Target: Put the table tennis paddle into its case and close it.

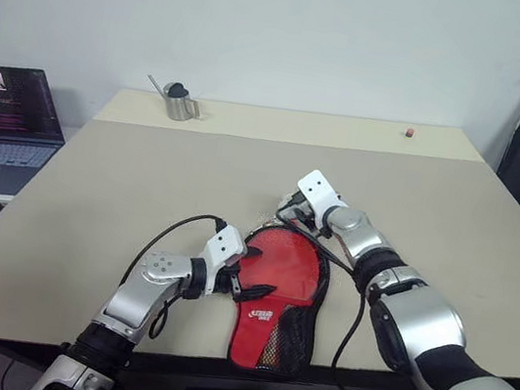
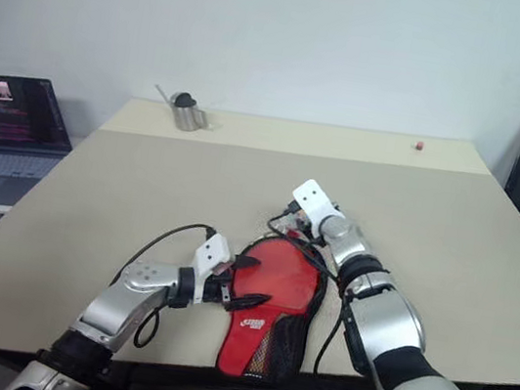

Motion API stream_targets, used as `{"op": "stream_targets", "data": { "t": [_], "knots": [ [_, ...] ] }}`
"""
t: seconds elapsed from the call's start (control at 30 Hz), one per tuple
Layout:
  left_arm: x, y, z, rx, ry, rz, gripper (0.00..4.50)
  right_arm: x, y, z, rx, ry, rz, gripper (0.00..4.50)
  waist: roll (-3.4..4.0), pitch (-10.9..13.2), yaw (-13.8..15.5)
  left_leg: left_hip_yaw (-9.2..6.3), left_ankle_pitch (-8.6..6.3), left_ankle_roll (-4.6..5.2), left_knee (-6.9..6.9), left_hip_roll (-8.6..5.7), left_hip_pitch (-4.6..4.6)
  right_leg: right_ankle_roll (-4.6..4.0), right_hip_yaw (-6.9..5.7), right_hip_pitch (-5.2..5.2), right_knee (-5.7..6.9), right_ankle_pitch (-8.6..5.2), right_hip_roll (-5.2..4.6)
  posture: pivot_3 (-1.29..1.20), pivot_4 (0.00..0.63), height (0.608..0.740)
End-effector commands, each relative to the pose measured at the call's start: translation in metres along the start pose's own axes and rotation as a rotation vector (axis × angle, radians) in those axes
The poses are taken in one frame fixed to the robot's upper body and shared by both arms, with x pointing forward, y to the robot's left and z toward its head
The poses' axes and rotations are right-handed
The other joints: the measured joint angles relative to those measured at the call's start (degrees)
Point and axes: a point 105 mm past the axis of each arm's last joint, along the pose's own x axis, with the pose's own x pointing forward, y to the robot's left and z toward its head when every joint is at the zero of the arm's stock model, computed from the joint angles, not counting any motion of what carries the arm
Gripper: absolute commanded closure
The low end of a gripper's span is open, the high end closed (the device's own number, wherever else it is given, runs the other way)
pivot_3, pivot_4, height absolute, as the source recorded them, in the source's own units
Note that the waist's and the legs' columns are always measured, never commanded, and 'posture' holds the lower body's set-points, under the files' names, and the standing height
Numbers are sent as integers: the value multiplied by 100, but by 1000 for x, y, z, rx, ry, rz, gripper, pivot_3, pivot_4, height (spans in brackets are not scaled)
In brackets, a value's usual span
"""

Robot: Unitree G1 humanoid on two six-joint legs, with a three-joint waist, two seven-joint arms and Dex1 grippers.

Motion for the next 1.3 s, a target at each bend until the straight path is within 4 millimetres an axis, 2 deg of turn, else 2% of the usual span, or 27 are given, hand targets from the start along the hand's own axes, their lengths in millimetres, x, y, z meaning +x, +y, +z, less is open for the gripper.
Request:
{"op": "stream_targets", "data": {
  "t": [0.03,0.13,0.23,0.4,0.53,0.67,0.77,0.87,0.97,1.07,1.2,1.3],
  "knots": [
    [-5,4,2,7,0,11,0,-5,-4,10,-6,-33,80,1087,0,0,-20,1,-1,1,0,0,0,0,0,0,-1,0,0,0,150,740],
    [-7,4,2,5,0,9,0,-10,4,10,-15,-38,225,1087,0,0,-77,0,-1,1,-1,0,0,0,0,1,-2,0,0,0,150,740],
    [-7,4,4,-1,-11,9,0,-15,1,14,14,-61,260,1087,0,0,-92,0,-1,2,0,0,0,0,0,1,-2,0,0,0,150,740],
    [-9,17,33,-64,-128,51,0,-24,-3,38,185,-173,334,1087,0,0,-95,-2,-2,2,0,2,-2,0,-1,0,-2,0,0,0,150,740],
    [-17,41,61,-111,-233,131,0,-48,-7,45,285,-259,430,1087,0,0,-66,-8,-2,3,3,2,-9,1,-8,0,-5,0,-1,0,150,740],
    [-25,77,81,-125,-302,268,0,-82,-10,28,318,-268,452,1087,-1,0,66,-13,-1,0,6,-1,-16,1,-15,1,-12,0,-4,0,150,740],
    [-24,105,82,-74,-260,382,0,-103,-6,14,354,-253,445,1087,-1,0,100,-11,-1,0,6,-2,-16,2,-15,0,-12,0,-4,0,150,740],
    [-16,119,80,-43,-217,413,0,-122,7,6,370,-249,473,1087,-2,0,95,-9,-1,0,5,-3,-14,2,-15,0,-12,0,-3,0,150,740],
    [-10,125,79,-33,-208,405,0,-130,19,4,376,-246,476,1087,-3,1,80,-4,-1,0,5,-5,-14,2,-12,-1,-12,-1,-3,0,150,740],
    [0,131,75,-16,-158,404,0,-130,52,11,411,-298,505,1087,-7,0,93,-9,-1,1,5,-6,-14,2,-17,0,-12,-1,-2,0,150,740],
    [0,140,74,-22,-149,436,0,-121,87,23,425,-346,528,1087,-8,0,76,-4,-1,0,6,-11,-14,3,-11,-3,-7,-1,-2,0,150,740],
    [0,144,68,-33,-126,451,0,-108,107,18,413,-305,541,1087,-10,-1,83,-8,0,-1,9,-14,-15,4,-13,-2,-7,-1,-4,0,150,740]
  ]
}}
